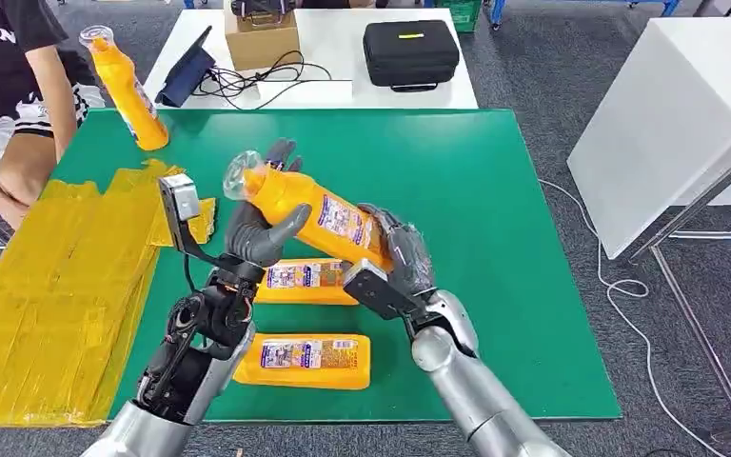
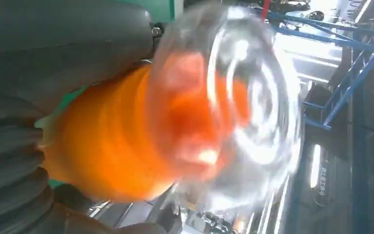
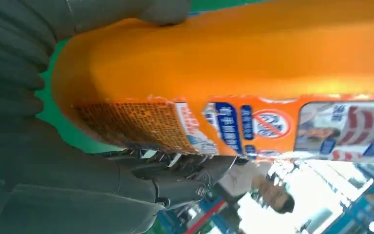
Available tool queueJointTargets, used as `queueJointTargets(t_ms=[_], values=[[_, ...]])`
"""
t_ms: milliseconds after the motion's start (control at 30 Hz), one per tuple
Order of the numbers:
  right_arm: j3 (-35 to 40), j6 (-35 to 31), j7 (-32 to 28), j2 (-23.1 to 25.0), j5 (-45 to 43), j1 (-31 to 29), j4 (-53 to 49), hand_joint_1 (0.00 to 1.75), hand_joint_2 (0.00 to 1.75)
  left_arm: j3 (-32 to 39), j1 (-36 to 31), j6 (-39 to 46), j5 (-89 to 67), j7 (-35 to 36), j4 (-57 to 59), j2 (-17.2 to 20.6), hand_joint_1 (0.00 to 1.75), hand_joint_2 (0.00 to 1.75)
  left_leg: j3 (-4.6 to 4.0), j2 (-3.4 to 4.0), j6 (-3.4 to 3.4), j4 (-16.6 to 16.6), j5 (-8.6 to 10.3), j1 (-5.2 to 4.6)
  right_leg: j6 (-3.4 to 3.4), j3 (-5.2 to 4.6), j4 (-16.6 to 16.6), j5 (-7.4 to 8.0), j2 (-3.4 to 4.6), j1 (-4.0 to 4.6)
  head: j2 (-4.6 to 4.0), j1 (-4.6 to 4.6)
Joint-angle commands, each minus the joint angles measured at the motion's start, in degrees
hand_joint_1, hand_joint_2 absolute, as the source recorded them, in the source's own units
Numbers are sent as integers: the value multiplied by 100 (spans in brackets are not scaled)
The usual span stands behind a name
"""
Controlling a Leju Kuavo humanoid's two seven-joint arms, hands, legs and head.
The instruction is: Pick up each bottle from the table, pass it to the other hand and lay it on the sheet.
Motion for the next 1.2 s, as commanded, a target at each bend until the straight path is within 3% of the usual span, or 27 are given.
queueJointTargets(t_ms=[33, 700, 733, 1200], values=[[430, 378, -23, -42, -150, -214, 418, 175, 175, -167, -297, -15, 51, 23, 286, 28, 0, 175, 19, 1, -4, 0, -8, 1, 2, 21, -3, -7, -6, 2, 0, 0], [532, 441, -220, -25, -494, -214, 163, 175, 175, -235, -282, -25, 42, -17, 538, 19, 0, 175, 7, -1, -3, -1, -3, -1, 1, 7, -2, -4, -5, -1, 0, 0], [534, 424, -221, -28, -513, -212, 162, 175, 175, -242, -285, -2, -17, -55, 546, 23, 47, 175, 19, -1, -5, -1, -8, -2, 2, 19, -1, -9, -8, -1, 0, 2], [534, 424, -221, -28, -513, -212, 162, 175, 175, -242, -285, -2, -17, -55, 546, 23, 47, 175, 19, -1, -5, -1, -8, -2, 2, 19, -1, -9, -8, -1, 0, 2]])
